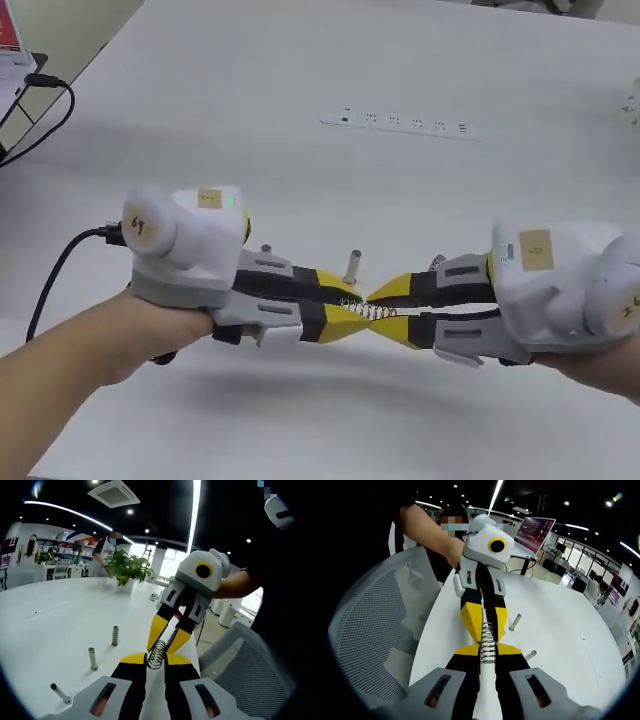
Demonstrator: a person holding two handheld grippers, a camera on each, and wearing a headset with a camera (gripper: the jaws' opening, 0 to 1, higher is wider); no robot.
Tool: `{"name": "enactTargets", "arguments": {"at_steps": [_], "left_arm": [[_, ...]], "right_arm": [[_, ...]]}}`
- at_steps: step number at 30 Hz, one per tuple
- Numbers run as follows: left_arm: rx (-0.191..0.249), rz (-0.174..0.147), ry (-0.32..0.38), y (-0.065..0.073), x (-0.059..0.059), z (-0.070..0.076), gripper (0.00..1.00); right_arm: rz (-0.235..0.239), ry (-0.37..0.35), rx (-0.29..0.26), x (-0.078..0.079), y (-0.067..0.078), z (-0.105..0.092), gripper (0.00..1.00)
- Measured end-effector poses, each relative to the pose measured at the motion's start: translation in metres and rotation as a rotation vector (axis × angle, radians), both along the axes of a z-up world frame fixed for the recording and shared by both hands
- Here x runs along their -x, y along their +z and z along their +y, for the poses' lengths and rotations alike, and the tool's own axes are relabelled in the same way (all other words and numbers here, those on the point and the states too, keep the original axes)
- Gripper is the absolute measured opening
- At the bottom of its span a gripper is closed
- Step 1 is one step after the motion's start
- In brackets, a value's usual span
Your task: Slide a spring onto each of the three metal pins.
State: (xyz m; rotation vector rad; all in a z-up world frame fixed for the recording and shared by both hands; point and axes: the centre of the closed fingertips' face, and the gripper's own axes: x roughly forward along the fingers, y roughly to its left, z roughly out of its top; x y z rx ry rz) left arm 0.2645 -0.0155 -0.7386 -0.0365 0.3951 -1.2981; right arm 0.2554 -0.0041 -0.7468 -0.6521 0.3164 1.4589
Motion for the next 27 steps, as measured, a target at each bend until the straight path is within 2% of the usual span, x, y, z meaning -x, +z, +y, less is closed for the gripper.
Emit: {"name": "enactTargets", "arguments": {"at_steps": [2,10,15,27], "left_arm": [[0.002,-0.003,-0.004,0.0005,0.0008,-0.0006,0.05],[0.028,-0.009,-0.014,0.0024,0.0017,-0.0019,0.04],[0.019,-0.025,-0.023,0.0014,0.0022,-0.0017,0.03],[0.025,-0.014,-0.019,0.0024,0.0034,0.0013,0.02]], "right_arm": [[-0.01,0.01,-0.002,0.0005,0.0005,-0.0002,0.08],[0.014,0.003,-0.017,0.0002,0.0024,-0.0014,0.08],[0.019,0.008,-0.011,0.0006,0.0007,-0.0003,0.08],[0.003,0.017,0.0,0.0002,0.0012,0.0018,0.08]]}}
